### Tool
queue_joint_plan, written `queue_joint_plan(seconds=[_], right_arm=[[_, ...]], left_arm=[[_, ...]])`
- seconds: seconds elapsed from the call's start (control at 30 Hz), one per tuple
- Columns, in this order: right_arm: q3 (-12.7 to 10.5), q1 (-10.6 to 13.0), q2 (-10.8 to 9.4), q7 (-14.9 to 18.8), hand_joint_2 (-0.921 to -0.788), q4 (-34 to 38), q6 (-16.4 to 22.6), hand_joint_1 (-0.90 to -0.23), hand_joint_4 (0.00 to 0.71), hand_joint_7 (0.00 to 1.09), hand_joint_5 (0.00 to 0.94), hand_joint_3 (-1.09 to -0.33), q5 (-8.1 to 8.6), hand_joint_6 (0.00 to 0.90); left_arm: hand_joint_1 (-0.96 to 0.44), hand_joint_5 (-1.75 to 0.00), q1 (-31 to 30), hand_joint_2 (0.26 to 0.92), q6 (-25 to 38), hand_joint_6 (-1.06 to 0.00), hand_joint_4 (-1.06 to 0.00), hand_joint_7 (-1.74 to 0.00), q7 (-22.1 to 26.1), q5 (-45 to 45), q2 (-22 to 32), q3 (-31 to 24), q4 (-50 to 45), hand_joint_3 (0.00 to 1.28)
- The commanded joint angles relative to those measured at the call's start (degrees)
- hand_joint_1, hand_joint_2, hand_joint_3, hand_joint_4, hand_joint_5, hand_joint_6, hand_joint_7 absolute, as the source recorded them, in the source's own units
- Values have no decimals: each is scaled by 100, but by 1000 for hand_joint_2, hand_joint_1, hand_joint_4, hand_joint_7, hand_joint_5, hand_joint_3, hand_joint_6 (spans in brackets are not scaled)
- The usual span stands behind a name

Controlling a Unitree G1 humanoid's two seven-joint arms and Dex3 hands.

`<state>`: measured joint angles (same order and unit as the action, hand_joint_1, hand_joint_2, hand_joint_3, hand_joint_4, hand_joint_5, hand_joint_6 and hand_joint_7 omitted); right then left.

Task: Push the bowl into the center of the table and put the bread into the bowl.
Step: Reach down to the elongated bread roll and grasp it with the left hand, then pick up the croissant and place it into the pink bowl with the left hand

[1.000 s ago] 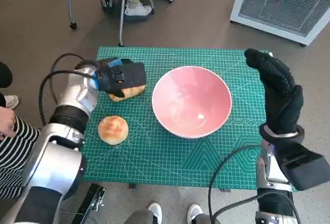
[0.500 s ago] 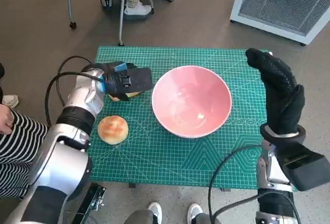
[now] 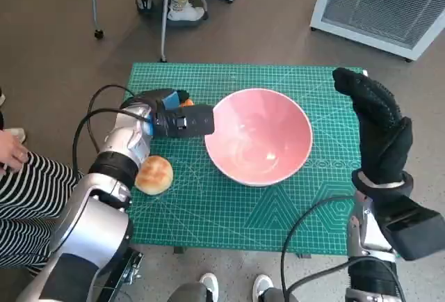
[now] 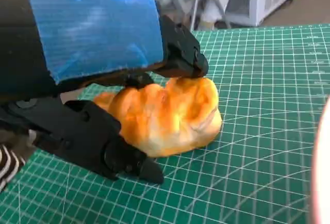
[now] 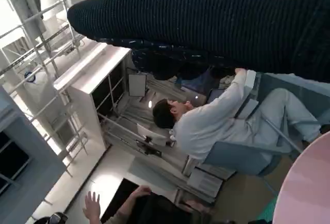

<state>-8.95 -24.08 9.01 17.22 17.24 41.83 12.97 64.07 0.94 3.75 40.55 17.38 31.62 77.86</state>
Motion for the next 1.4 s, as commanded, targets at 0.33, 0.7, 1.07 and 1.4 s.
queue_joint_plan(seconds=[0.33,0.7,1.07,1.4], right_arm=[[-56,235,80,35,-921,-196,-223,-713,125,367,0,-748,109,76],[-61,287,62,39,-921,-319,-340,-699,123,387,0,-747,141,73],[-43,340,32,21,-921,-451,-435,-692,123,402,1,-745,136,69],[-47,380,31,-3,-921,-531,-466,-694,123,412,0,-744,83,64]], left_arm=[[-4,-1241,-297,919,-25,-646,-694,-1064,-408,152,-27,119,124,57],[-1,-1170,-365,917,31,-625,-753,-1096,-655,141,-24,81,139,46],[0,-1131,-188,914,-148,-658,-766,-1088,-761,48,79,-32,66,29],[1,-1153,247,910,-712,-702,-773,-1010,-1008,-328,299,-508,-286,17]])
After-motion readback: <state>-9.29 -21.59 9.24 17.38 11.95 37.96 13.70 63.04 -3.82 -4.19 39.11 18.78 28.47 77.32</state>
